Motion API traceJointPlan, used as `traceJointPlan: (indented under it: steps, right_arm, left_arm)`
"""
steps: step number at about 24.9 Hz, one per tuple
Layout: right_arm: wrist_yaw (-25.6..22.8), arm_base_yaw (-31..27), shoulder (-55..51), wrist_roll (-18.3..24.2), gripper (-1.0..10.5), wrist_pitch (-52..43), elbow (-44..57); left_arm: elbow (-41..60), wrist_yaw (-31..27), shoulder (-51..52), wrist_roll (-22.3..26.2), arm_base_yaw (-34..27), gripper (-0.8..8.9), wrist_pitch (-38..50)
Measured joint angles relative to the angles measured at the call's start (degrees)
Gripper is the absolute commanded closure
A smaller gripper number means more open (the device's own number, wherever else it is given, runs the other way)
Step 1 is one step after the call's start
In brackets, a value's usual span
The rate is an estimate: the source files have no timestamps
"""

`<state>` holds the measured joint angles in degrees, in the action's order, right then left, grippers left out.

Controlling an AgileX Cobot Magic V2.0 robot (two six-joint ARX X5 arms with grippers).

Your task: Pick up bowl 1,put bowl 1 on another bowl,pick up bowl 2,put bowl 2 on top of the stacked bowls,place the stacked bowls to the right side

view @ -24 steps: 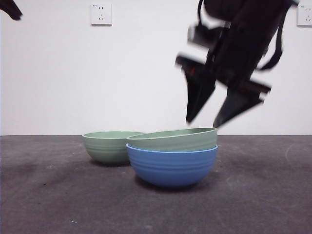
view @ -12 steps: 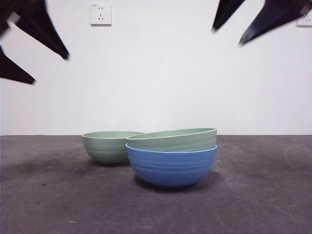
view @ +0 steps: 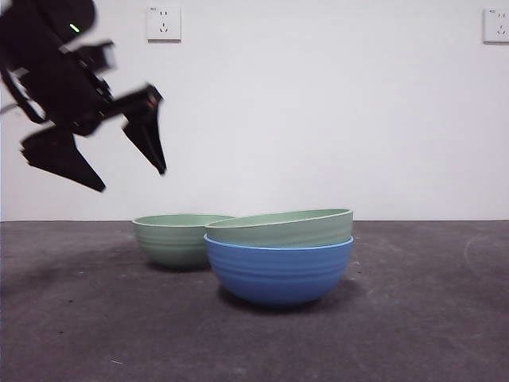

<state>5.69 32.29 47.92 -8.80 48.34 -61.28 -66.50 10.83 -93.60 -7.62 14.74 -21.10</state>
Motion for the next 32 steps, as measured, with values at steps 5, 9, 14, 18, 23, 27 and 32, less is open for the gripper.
traceJointPlan:
  steps: [5, 9, 14, 18, 23, 27, 32]
  right_arm:
    - [-0.2, 0.0, -1.5, -0.9, 6.6, 1.4, 0.0]
    - [-0.2, 0.0, -1.7, -1.3, 6.6, 1.6, 0.0]
    - [-0.2, 0.0, -1.7, -1.7, 6.6, 1.6, 0.0]
    - [-1.9, 0.0, -1.7, -1.9, 6.6, 1.7, 0.0]
    - [-2.9, 0.0, -1.7, -1.9, 6.6, 2.5, 0.0]
    - [-2.9, 0.0, -1.7, -1.9, 6.6, 3.5, 0.0]
    - [-2.9, 0.0, -1.7, -1.9, 6.6, 4.3, 0.0]
  left_arm:
    - [-5.7, -2.2, -8.4, 0.0, 1.0, 1.89, -2.9]
    - [-5.9, -3.6, -11.1, 0.0, 1.6, 2.63, -3.8]
    - [-5.9, -4.3, -12.2, -0.8, 1.6, 5.46, -4.6]
    - [-5.9, -3.9, -12.2, -1.1, 1.6, 7.83, -4.6]
    - [-5.9, -2.8, -12.2, -1.5, 1.8, 8.26, -4.5]
    - [-5.9, -2.7, -12.2, -1.7, 1.9, 8.22, -4.4]
    - [-5.9, -2.8, -11.4, -1.6, 1.9, 8.22, -5.4]
